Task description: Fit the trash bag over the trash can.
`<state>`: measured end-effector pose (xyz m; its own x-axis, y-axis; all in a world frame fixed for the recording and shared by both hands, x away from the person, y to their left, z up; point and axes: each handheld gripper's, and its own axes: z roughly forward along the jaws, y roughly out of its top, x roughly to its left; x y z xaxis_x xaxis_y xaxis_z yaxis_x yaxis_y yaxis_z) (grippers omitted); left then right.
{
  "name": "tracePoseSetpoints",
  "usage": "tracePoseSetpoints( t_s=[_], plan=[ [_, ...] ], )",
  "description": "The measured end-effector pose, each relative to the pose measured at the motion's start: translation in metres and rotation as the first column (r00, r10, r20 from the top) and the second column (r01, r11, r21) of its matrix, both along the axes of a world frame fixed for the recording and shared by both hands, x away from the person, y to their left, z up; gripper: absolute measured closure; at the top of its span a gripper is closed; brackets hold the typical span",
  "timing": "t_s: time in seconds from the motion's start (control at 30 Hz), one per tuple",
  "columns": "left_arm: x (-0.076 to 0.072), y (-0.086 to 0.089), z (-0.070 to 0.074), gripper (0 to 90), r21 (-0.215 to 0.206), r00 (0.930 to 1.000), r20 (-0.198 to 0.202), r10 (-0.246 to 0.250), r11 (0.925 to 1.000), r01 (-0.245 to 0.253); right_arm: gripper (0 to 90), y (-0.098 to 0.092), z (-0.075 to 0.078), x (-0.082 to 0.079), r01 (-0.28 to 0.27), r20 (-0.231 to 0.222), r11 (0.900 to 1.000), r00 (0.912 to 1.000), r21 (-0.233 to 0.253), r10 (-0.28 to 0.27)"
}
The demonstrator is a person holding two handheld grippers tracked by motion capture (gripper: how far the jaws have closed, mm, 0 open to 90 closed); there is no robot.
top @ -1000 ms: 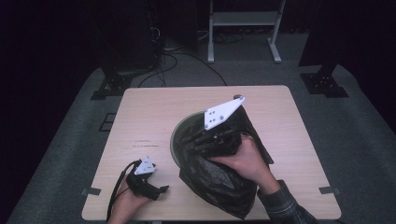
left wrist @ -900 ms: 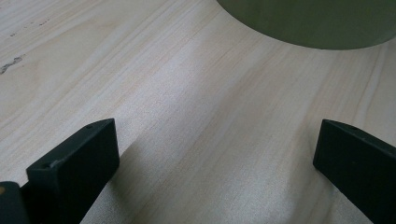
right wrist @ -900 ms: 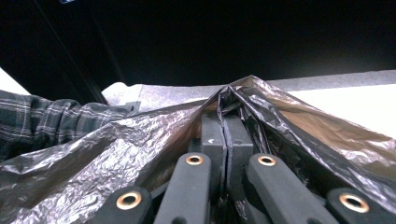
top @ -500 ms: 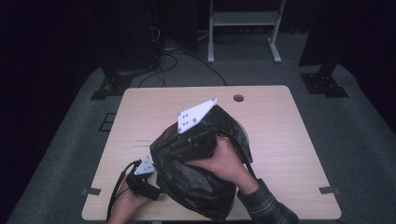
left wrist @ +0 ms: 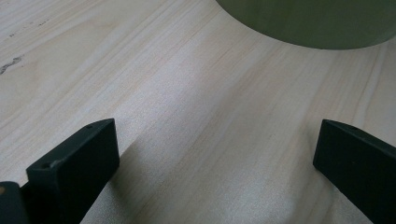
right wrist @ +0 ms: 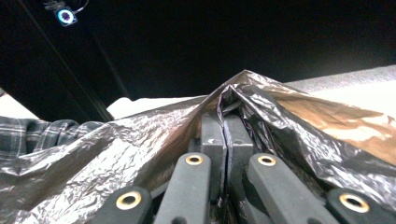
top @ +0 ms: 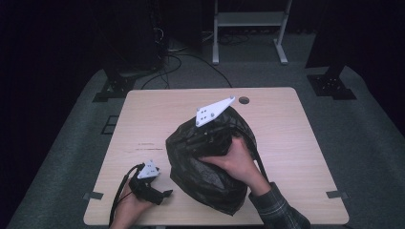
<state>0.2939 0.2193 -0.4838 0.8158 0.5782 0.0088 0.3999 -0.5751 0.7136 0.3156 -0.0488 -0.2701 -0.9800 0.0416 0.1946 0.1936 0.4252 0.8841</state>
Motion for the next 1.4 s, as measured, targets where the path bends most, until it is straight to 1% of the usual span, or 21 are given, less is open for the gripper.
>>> tracePoseSetpoints(
  t_s=[0.13,0.27,0.3,0.33,0.37,0.47,0.5,0.57,0.67,0.77,0.83,0.87,0.9,0.93,0.97,1.07,1.23,1.27,1.3,1.37,1.4],
  plan=[
    [0.000,0.000,0.000,0.0,0.000,1.0000,-0.001,0.000,1.0000,0.000,88.6,-0.004,-0.002,0.004,0.040,-0.004,0.999,0.9992,-0.017,-0.040],
    [0.000,0.000,0.000,0.0,0.001,1.0000,0.001,0.001,1.0000,-0.001,87.9,-0.012,-0.004,0.010,0.114,-0.012,0.993,0.9933,-0.039,-0.115],
    [0.000,0.000,0.000,0.0,0.001,1.0000,0.001,0.001,1.0000,-0.001,87.9,-0.012,-0.004,0.010,0.114,-0.012,0.993,0.9933,-0.039,-0.115],
    [0.000,0.000,0.000,0.0,0.002,1.0000,0.000,-0.001,1.0000,0.001,87.7,-0.015,-0.003,0.012,0.146,-0.015,0.988,0.9891,-0.056,-0.147],
    [0.000,0.000,0.000,0.0,0.002,1.0000,0.000,-0.001,1.0000,0.001,87.7,-0.015,-0.003,0.012,0.146,-0.015,0.988,0.9891,-0.056,-0.147],
    [0.000,0.000,0.000,0.0,0.001,1.0000,-0.001,-0.001,1.0000,0.001,86.7,-0.021,-0.003,0.015,0.211,0.001,0.970,0.9773,-0.119,-0.212],
    [0.000,0.000,0.000,0.0,0.001,1.0000,-0.001,-0.001,1.0000,0.001,86.7,-0.021,-0.003,0.015,0.211,0.001,0.970,0.9773,-0.119,-0.212],
    [0.000,0.000,0.000,0.0,0.001,1.0000,-0.001,-0.001,1.0000,0.001,85.9,-0.025,-0.004,0.017,0.242,0.007,0.959,0.9699,-0.151,-0.243],
    [0.000,0.000,0.000,0.0,0.002,1.0000,0.000,-0.001,1.0000,0.001,86.3,-0.030,-0.006,0.021,0.265,-0.011,0.951,0.9628,-0.161,-0.270],
    [0.000,0.000,0.000,0.0,0.002,1.0000,0.000,-0.001,1.0000,0.001,85.0,-0.029,-0.008,0.022,0.259,-0.024,0.951,0.9635,-0.167,-0.267],
    [0.000,0.000,0.000,0.0,0.001,1.0000,0.000,-0.001,1.0000,0.001,76.1,-0.026,-0.010,0.023,0.251,-0.036,0.951,0.9644,-0.182,-0.262],
    [0.000,0.000,0.000,0.0,0.001,1.0000,0.000,-0.001,1.0000,0.001,68.3,-0.025,-0.010,0.023,0.248,-0.045,0.951,0.9646,-0.183,-0.260],
    [0.000,0.000,0.000,0.0,0.001,1.0000,0.000,-0.001,1.0000,0.001,68.3,-0.025,-0.010,0.023,0.248,-0.045,0.951,0.9646,-0.183,-0.260],
    [0.000,0.000,0.000,0.0,0.001,1.0000,0.000,-0.001,1.0000,0.001,59.4,-0.025,-0.009,0.024,0.244,-0.054,0.953,0.9649,-0.179,-0.257],
    [0.000,0.000,0.000,0.0,0.001,1.0000,0.000,-0.001,1.0000,0.001,59.4,-0.025,-0.009,0.024,0.244,-0.054,0.953,0.9649,-0.179,-0.257],
    [0.000,0.000,0.000,0.0,0.001,1.0000,0.000,-0.001,1.0000,0.001,48.1,-0.030,-0.003,0.022,0.260,-0.041,0.951,0.9620,-0.165,-0.270],
    [0.000,0.000,0.000,0.0,0.001,1.0000,0.000,-0.001,1.0000,0.001,45.9,-0.040,0.006,0.020,0.280,-0.023,0.951,0.9582,-0.131,-0.285],
    [0.000,0.000,0.000,0.0,0.001,1.0000,0.000,-0.001,1.0000,0.001,45.9,-0.048,0.011,0.020,0.303,-0.005,0.946,0.9523,-0.113,-0.305],
    [0.000,0.000,0.000,0.0,0.001,1.0000,0.000,-0.001,1.0000,0.001,45.9,-0.048,0.011,0.020,0.303,-0.005,0.946,0.9523,-0.113,-0.305],
    [0.000,0.000,0.000,0.0,0.001,1.0000,0.000,-0.001,1.0000,0.001,46.0,-0.060,0.016,0.021,0.333,0.009,0.939,0.9428,-0.090,-0.333],
    [0.000,0.000,0.000,0.0,0.001,1.0000,0.000,-0.001,1.0000,0.001,46.1,-0.074,0.020,0.023,0.368,0.014,0.927,0.9297,-0.069,-0.368]
  ],
)
